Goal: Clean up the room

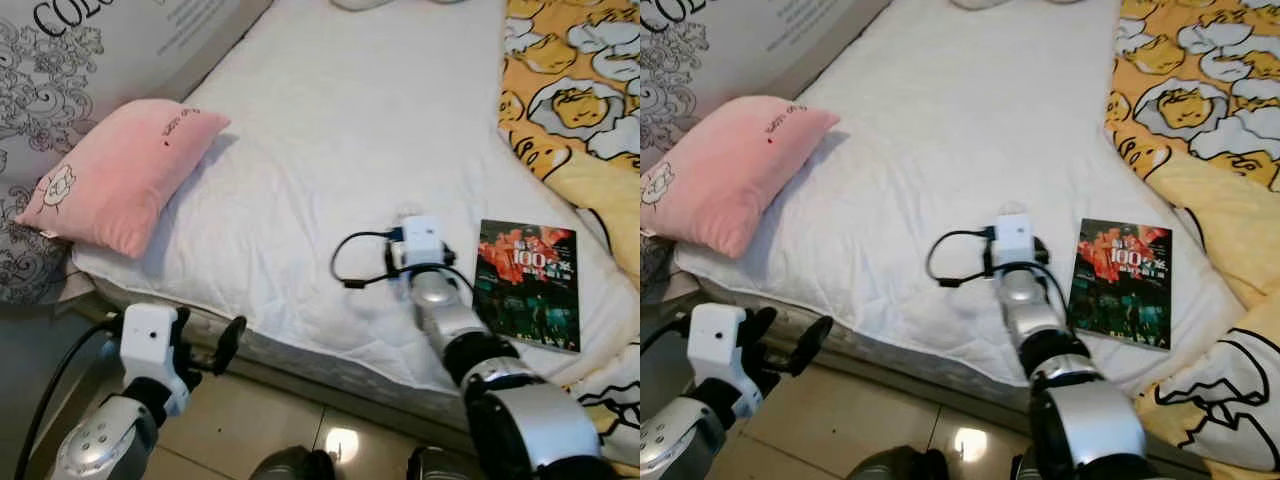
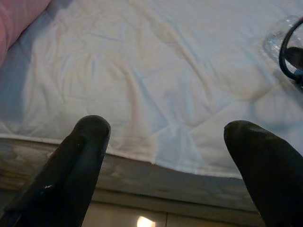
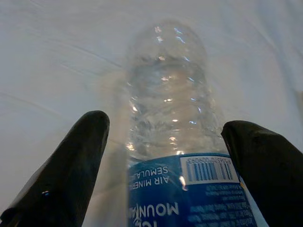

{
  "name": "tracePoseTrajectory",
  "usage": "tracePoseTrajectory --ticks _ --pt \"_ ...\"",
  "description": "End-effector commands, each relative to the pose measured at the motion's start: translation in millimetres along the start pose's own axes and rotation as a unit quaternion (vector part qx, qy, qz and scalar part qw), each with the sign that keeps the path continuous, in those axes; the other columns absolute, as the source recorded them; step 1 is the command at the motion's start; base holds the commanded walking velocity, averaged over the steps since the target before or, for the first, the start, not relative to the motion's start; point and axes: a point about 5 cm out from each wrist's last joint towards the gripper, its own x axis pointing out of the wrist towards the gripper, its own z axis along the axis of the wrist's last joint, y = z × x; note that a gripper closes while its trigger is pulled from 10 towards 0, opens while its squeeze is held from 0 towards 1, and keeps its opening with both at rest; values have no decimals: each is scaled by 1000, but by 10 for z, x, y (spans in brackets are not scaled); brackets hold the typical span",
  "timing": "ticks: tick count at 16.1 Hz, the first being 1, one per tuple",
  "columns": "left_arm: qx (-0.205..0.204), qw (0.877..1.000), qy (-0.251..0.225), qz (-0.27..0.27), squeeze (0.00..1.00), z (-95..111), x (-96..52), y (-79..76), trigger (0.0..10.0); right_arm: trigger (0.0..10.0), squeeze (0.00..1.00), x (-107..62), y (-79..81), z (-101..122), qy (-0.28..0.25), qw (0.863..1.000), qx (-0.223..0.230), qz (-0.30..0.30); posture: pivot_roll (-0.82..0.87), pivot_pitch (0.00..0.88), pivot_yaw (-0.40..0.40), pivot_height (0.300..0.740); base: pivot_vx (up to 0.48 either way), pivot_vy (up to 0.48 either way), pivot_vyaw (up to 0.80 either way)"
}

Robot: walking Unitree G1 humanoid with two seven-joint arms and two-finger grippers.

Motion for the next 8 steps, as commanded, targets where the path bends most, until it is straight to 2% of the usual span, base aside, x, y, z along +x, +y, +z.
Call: tracePoseTrajectory --ticks 1,5,7,8 --pt "0 1000 6 5 0 -2 -1 26 10000 10000 0 -22 9 -175 51 999 20 1 57 165 188 740 0 0 0" --pt "-1 1000 7 6 0 -1 24 31 10000 10000 0 -25 -35 -250 75 997 31 1 56 159 185 740 0 0 0" --pt "-2 1000 7 6 0 -4 39 21 10000 0 0 -24 -24 -250 81 996 34 8 53 155 182 740 0 0 0" --pt "-2 1000 8 6 0 -7 51 17 10000 0 0 -22 -20 -247 82 996 39 10 51 154 181 740 0 0 0"
